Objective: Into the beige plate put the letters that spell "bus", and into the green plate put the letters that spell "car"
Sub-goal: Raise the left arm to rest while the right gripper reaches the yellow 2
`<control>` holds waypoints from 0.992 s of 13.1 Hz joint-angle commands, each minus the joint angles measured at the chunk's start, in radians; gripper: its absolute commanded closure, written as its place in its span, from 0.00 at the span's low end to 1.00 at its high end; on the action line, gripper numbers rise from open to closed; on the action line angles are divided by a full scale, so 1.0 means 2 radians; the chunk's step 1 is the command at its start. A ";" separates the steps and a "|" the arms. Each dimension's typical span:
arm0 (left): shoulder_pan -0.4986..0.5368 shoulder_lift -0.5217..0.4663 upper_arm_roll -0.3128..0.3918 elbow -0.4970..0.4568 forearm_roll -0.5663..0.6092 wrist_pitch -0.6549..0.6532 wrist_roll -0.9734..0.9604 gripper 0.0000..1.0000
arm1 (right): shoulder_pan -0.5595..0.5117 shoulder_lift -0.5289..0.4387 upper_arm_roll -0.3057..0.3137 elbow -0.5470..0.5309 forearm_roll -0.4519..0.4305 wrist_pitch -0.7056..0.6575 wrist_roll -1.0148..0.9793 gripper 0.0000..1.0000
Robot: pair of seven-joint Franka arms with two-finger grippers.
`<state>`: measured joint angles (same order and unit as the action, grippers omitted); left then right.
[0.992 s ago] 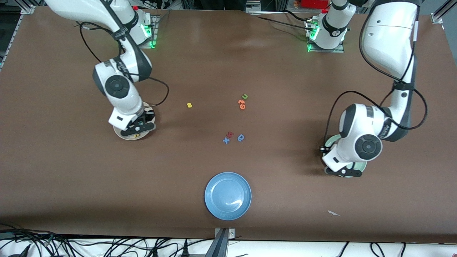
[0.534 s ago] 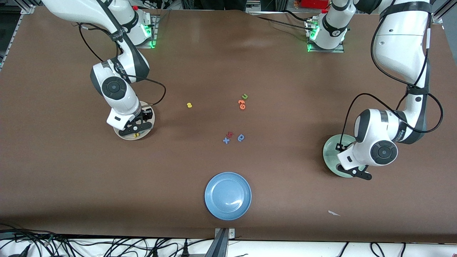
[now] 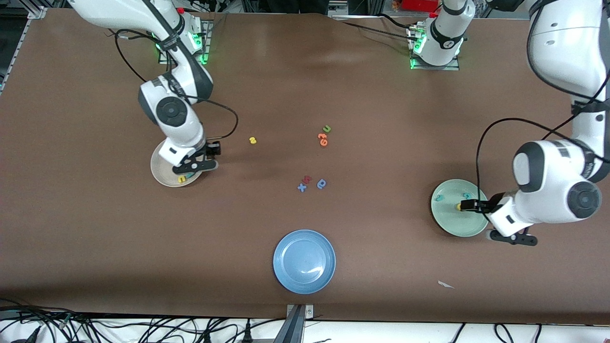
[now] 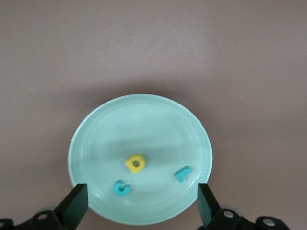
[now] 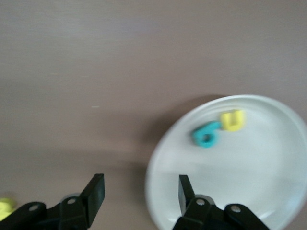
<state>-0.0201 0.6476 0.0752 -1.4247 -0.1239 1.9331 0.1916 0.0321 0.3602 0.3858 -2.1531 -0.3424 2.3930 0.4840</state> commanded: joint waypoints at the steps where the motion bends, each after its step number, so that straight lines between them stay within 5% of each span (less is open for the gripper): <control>1: 0.002 -0.032 -0.003 -0.003 0.003 -0.031 -0.022 0.00 | 0.024 0.018 0.009 -0.017 0.006 0.053 0.079 0.29; 7: -0.001 -0.123 -0.005 0.019 0.059 -0.107 -0.024 0.00 | 0.085 0.047 0.008 -0.017 0.004 0.106 0.181 0.23; 11: -0.008 -0.244 -0.004 -0.096 0.058 -0.057 -0.023 0.00 | 0.091 0.051 0.008 -0.026 0.002 0.113 0.187 0.23; 13: -0.008 -0.273 -0.004 -0.110 0.058 -0.058 -0.027 0.00 | 0.092 0.050 0.008 -0.052 0.001 0.145 0.188 0.23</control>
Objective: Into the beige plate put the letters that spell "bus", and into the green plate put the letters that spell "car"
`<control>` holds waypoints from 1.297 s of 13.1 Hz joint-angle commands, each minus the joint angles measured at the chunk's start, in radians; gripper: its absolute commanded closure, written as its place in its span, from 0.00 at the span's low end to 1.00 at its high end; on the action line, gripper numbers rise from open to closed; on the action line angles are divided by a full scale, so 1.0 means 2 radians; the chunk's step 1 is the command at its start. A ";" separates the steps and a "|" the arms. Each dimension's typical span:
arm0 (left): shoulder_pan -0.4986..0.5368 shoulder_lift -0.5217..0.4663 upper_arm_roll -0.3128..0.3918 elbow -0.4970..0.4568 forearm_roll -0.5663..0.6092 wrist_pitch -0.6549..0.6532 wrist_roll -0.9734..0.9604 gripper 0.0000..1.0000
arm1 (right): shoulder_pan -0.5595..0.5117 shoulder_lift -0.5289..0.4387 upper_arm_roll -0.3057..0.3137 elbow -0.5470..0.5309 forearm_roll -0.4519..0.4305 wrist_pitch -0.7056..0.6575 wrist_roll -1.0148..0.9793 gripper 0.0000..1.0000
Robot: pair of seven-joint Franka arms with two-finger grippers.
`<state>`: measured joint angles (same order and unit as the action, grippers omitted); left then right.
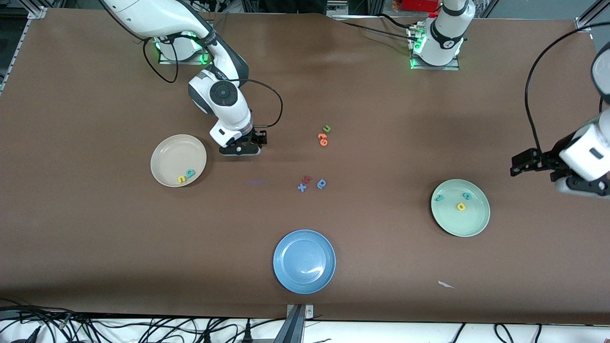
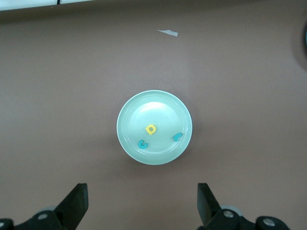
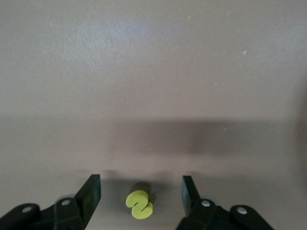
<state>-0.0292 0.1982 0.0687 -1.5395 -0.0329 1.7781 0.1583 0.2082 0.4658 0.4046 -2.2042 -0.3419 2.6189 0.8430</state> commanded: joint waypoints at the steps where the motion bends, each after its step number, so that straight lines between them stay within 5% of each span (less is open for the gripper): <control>1: -0.003 -0.054 -0.001 -0.052 0.013 0.015 -0.012 0.00 | 0.004 -0.007 -0.001 -0.036 0.000 0.040 0.008 0.23; 5: 0.004 -0.047 -0.001 -0.038 0.013 -0.023 -0.012 0.00 | 0.005 -0.009 -0.001 -0.045 -0.001 0.043 0.008 0.24; 17: -0.002 -0.047 -0.004 -0.013 0.006 -0.056 -0.012 0.00 | 0.005 -0.009 -0.001 -0.044 -0.012 0.042 0.006 0.74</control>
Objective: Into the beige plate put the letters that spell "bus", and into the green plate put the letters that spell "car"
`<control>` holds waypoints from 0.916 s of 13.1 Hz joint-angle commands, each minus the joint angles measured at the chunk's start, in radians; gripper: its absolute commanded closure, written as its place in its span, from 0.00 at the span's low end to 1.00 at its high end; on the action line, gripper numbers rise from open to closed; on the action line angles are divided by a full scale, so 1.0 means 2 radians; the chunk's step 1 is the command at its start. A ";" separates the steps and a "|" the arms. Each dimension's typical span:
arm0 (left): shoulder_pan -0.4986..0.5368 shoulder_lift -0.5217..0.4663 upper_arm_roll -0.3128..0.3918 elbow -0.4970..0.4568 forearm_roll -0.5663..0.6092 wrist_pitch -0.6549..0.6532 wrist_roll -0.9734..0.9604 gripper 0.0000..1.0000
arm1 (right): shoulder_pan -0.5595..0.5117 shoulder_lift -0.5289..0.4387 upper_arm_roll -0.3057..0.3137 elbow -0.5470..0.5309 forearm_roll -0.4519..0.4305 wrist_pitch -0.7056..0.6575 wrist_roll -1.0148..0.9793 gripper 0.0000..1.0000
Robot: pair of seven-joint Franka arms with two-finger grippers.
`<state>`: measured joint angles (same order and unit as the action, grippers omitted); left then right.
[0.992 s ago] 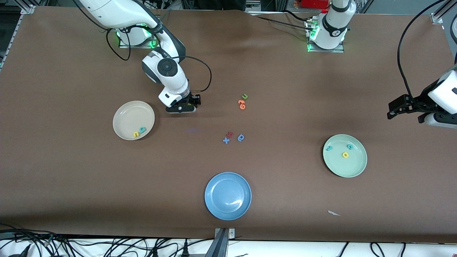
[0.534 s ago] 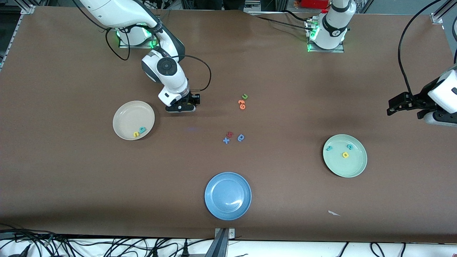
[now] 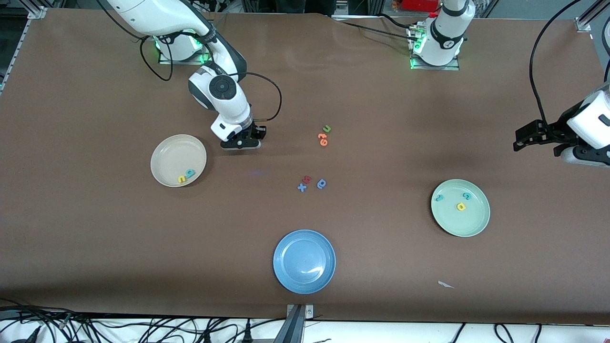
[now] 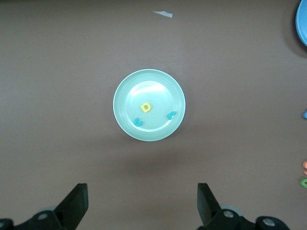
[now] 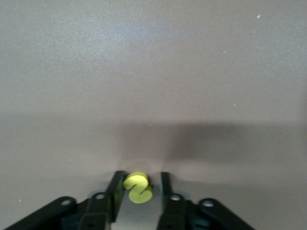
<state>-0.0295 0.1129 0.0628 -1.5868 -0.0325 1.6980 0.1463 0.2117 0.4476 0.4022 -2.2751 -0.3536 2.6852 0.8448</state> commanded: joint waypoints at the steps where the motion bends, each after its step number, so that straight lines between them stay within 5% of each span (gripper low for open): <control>1: -0.001 -0.003 -0.001 0.011 0.006 -0.020 -0.006 0.00 | 0.003 0.000 0.001 -0.008 -0.006 0.008 0.005 0.76; 7: -0.009 0.000 -0.001 0.023 0.022 -0.021 -0.003 0.00 | -0.005 -0.041 -0.003 -0.004 -0.005 -0.051 -0.056 0.79; 12: -0.009 0.000 -0.001 0.039 0.034 -0.019 -0.004 0.00 | -0.067 -0.086 -0.003 -0.001 -0.003 -0.119 -0.190 0.79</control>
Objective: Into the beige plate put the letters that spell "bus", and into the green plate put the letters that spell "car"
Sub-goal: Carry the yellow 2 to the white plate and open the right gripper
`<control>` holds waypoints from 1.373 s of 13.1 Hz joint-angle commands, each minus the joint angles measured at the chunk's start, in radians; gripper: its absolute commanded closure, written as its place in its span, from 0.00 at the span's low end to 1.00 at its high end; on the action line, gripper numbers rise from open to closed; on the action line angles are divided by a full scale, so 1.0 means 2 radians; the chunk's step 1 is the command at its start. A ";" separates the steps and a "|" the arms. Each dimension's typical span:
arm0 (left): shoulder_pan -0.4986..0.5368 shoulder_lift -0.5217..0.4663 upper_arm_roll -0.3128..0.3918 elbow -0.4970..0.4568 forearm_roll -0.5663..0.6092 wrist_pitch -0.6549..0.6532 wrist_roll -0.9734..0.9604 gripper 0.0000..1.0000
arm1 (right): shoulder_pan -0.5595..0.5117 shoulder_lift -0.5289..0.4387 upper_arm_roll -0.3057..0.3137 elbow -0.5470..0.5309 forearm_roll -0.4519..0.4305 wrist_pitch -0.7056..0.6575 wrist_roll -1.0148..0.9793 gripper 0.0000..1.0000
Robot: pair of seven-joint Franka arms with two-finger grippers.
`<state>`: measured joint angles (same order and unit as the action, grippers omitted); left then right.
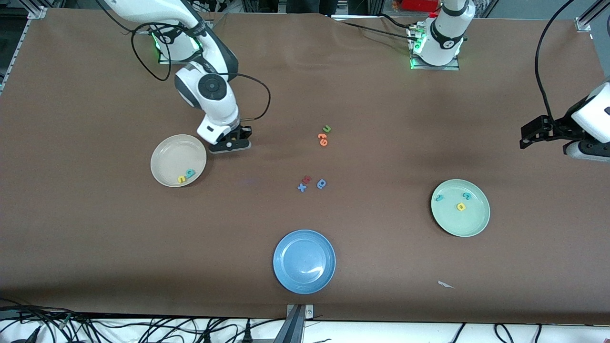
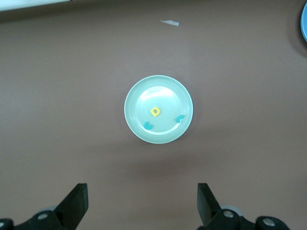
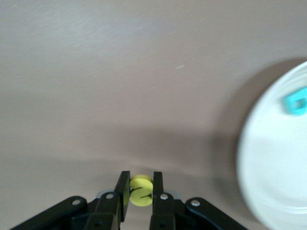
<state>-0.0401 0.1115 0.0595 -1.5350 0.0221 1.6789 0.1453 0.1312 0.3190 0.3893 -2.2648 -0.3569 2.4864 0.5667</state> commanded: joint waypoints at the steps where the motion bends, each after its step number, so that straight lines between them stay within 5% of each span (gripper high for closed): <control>1: 0.000 0.003 0.001 0.014 -0.012 -0.010 -0.001 0.00 | -0.042 -0.028 0.003 -0.007 -0.001 -0.030 -0.084 0.79; 7: -0.005 0.000 -0.006 0.031 -0.003 -0.012 -0.004 0.00 | -0.085 -0.042 -0.024 -0.004 -0.001 -0.047 -0.206 0.69; 13: 0.001 0.014 -0.005 0.030 -0.003 -0.012 0.000 0.00 | -0.085 -0.041 -0.024 0.016 0.005 -0.071 -0.204 0.32; 15: -0.004 0.016 -0.005 0.030 -0.003 -0.012 -0.002 0.00 | -0.084 -0.041 -0.022 0.051 0.026 -0.116 -0.202 0.00; 18: -0.004 0.017 -0.005 0.030 -0.003 -0.012 -0.002 0.00 | -0.084 -0.042 -0.021 0.120 0.062 -0.197 -0.204 0.00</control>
<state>-0.0431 0.1424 0.0480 -1.4912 0.0085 1.6700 0.1433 -0.0367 0.2454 0.3419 -2.1096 -0.2735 2.1986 0.1747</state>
